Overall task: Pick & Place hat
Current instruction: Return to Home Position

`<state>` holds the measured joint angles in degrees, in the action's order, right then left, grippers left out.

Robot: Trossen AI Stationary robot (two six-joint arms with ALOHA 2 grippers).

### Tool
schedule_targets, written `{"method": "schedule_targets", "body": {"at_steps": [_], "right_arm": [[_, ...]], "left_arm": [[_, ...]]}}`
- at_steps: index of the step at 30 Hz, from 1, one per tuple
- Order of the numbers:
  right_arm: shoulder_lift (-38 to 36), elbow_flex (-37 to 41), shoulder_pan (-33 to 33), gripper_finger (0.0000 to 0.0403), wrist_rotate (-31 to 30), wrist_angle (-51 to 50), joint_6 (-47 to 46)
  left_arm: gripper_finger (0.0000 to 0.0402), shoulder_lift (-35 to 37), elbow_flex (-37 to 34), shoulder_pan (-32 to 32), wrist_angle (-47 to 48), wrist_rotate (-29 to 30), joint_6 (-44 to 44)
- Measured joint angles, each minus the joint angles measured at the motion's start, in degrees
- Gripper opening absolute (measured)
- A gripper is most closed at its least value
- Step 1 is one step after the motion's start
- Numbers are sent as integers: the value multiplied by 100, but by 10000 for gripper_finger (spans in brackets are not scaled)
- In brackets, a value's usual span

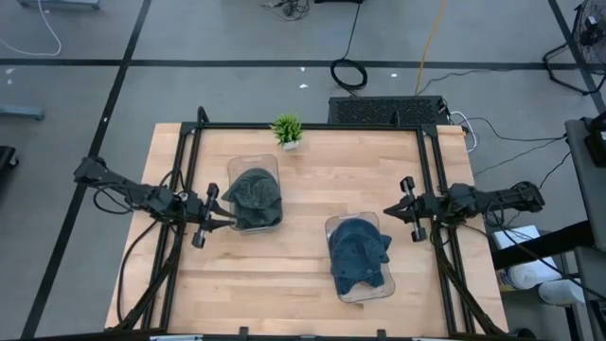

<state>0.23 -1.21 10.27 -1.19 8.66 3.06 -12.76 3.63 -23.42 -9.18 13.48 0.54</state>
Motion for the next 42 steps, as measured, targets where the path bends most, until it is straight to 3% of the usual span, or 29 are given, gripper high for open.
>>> {"method": "schedule_targets", "body": {"at_steps": [21,42], "right_arm": [[0,35,-1029,0,-22,-599,-351],[19,37,-1107,0,-14,-661,-451]], "left_arm": [[77,282,-239,2,130,-45,1],[77,284,-294,106,223,-124,126]]}}
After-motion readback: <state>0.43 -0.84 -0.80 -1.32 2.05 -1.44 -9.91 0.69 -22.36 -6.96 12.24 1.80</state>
